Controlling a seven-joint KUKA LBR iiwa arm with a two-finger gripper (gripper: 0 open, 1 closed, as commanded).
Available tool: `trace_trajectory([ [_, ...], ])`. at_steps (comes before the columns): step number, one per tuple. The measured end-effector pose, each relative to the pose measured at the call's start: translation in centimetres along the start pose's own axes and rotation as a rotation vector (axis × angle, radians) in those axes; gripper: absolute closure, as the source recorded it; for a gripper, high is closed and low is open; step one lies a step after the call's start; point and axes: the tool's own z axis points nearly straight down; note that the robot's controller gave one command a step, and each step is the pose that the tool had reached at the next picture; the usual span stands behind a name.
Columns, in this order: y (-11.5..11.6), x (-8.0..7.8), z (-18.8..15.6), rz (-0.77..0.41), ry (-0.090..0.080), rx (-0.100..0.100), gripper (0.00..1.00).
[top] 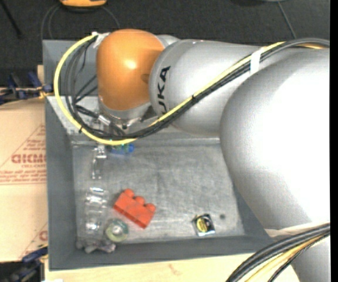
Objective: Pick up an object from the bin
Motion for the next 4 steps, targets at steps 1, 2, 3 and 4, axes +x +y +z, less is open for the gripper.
trace_trajectory([
  [1,-4.8,-1.6,4.3,0.221,-0.005,0.002,0.00],
  [2,-5.5,-1.9,6.6,0.229,-0.028,-0.012,0.00],
  [3,1.5,3.8,1.8,0.361,-0.010,-0.006,0.00],
  [4,-3.9,9.2,4.2,0.233,-0.006,0.002,0.00],
])
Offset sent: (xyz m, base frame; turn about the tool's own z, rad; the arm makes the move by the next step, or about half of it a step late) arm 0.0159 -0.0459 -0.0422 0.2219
